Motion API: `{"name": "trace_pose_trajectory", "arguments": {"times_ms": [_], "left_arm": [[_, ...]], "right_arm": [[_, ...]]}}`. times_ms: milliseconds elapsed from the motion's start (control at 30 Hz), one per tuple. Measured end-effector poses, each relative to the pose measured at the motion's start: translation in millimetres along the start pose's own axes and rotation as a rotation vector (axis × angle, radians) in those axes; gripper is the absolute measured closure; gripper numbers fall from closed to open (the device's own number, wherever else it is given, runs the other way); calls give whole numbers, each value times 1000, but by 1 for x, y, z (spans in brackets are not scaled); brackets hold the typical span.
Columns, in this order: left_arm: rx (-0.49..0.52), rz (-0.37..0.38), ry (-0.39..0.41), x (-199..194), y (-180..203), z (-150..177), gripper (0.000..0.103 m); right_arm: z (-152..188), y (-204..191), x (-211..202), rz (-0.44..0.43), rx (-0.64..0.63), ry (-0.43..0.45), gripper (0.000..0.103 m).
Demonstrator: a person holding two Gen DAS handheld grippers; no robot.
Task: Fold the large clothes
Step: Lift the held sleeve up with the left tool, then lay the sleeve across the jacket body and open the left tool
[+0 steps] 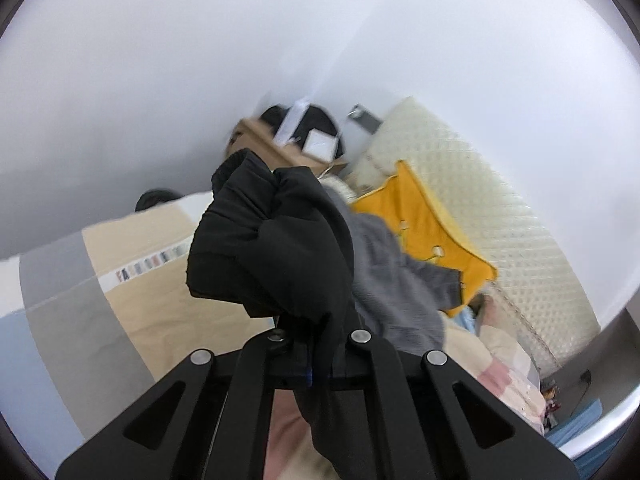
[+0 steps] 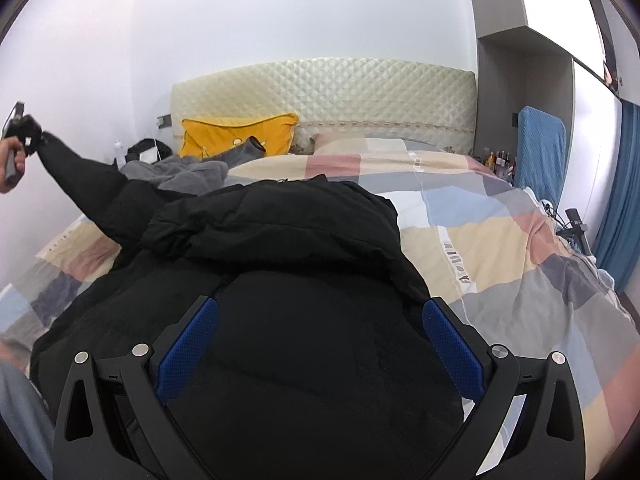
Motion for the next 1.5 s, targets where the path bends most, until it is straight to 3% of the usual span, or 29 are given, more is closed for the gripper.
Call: {"name": "trace_pose_trajectory", "arguments": {"times_ms": [300,733,1133,1400,1500], "left_arm": [[193,66,29,-50,125,10,100],[436,187,8,-78,261,78,100],[644,365,-114,-66,387,217,100],[839,466,-273,-47,443,358,100],[862,486,-341,-38,449,406,100]], "right_arm": [[-5,21,-15,-30,10,38,0],[-8,60,-23,-52,70,62,0],[-14,91,-20,-34,109,67,0],[-11,115,-12,-20,198,48,0],[-10,122,-9,-17,222,46,0]]}}
Point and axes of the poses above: each gripper's, at about its wrist camera, not at the fingertips, and x roughly the way its jaws point, y to its right, z to its underside, the point moved 10 cm from there along x, roughly the way its jaws point, and after that the axes turned 8 degrees about z, right-handed, at the moved point
